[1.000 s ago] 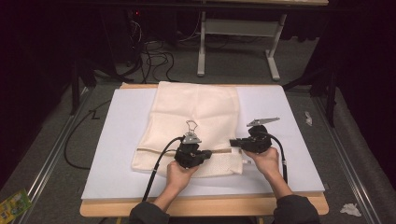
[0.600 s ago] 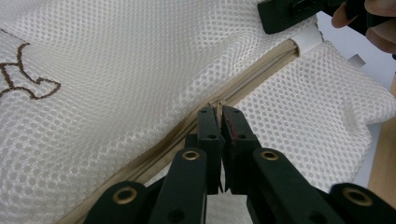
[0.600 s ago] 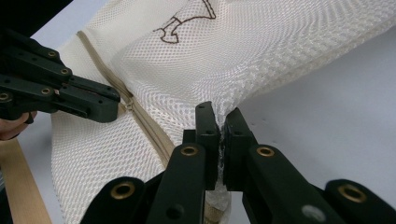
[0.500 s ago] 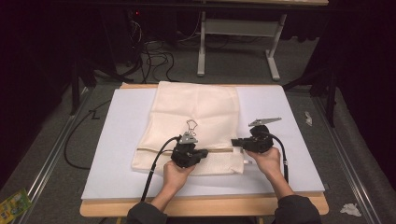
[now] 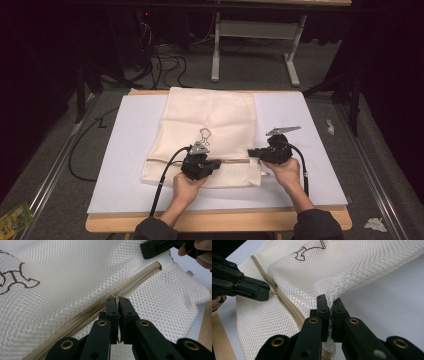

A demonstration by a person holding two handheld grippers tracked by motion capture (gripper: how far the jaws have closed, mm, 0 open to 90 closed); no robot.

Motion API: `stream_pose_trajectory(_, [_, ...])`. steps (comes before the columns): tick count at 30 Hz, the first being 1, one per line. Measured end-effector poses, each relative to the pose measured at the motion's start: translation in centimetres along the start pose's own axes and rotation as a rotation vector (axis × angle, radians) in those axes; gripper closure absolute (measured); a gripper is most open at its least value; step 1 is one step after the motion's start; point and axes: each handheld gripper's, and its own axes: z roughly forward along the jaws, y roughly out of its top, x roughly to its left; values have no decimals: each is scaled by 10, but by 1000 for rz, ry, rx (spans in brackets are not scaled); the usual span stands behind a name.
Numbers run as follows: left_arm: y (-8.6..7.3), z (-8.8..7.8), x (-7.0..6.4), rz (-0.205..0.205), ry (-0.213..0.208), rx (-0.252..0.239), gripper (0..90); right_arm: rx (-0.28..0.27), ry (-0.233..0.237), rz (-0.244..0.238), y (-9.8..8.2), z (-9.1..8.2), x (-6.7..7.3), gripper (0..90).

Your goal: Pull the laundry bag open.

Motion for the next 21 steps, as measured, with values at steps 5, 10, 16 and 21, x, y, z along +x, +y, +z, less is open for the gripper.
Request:
stream_pose_trajectory(5, [-1, -5, 3, -4, 7, -3, 870, 0, -8, -5, 0, 0, 0, 891])
stream_pose_trajectory(10, [-1, -6, 4, -3, 10, -7, 871, 2, -9, 0, 0, 0, 0, 891])
stream_pose_trajectory(16, [-1, -8, 4, 3, 18, -13, 871, 1, -14, -1, 0, 0, 0, 890])
stream_pose_trajectory(21, [-1, -11, 7, -5, 15, -22, 871, 1, -16, 0, 0, 0, -1, 890])
